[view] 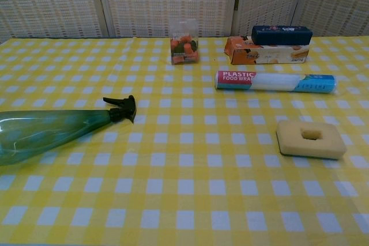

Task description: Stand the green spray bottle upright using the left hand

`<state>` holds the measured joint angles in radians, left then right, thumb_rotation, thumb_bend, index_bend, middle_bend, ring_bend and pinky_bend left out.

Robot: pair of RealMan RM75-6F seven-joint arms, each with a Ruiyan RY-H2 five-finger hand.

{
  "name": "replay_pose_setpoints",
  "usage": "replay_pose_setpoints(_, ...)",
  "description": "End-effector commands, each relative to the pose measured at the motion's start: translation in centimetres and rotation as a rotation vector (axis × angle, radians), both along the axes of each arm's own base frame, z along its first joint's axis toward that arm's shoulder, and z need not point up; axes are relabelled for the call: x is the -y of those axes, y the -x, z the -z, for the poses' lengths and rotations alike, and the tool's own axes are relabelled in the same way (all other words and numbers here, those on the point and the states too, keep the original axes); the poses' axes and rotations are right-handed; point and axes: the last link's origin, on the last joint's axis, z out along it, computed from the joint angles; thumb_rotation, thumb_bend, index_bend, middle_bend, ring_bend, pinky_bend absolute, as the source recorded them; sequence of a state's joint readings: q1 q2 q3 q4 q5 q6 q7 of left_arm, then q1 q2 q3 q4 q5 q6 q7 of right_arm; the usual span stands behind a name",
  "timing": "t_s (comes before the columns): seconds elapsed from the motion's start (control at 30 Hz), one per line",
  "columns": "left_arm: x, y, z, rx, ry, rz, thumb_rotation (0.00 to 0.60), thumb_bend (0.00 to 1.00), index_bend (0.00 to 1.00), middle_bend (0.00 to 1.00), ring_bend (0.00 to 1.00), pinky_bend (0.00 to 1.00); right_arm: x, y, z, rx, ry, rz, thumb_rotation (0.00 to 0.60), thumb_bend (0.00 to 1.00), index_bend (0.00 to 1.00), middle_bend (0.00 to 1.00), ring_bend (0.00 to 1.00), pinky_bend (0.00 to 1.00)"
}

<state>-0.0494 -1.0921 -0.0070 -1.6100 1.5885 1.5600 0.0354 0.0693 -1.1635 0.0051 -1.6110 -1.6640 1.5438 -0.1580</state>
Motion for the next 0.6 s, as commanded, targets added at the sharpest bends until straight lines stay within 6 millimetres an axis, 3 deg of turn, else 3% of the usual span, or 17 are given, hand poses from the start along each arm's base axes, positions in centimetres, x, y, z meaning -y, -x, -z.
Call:
replay_pose_setpoints(0.03,0.1,-0.1,0.2,0.015,0.014,0.002,0.6,0.15,0.02,0.14,0.14,0.15,0.0,0.0,0.0,0.001,-0.002,0.0,0.6,0.26,0.0,0.0,0.0,0.0)
replay_pose_setpoints(0.3,-0.1,-1.1,1.0,0.028,0.034,0.071,0.6,0.15,0.01,0.13,0.13,0.17,-0.5,-0.2,-0.5,0.01,0.018,-0.007,0.6,0.26,0.0,0.0,0.0,0.0)
replay_pose_setpoints(0.37,-0.2,-1.6,1.5,0.089,-0.016,0.073,0.6,0.15,0.03,0.22,0.23,0.24,-0.7,-0.1,-0.6,0.014,0.013,-0.002,0.6,0.26,0.0,0.0,0.0,0.0)
replay_pose_setpoints(0.5,-0.9,-3.5,3.1,0.144,-0.127,0.093,0.6,0.15,0.11,0.63,0.64,0.64,-1.1,-0.6,-1.0,0.041,0.025,-0.022,0.6,0.26,0.0,0.0,0.0,0.0)
replay_pose_setpoints(0.6,-1.3,-5.7,4.4,0.222,-0.067,0.106,0.6,0.15,0.15,0.87,0.87,0.84,-1.0,-0.7,-1.0,0.041,0.037,-0.028,0.6,0.26,0.0,0.0,0.0,0.0)
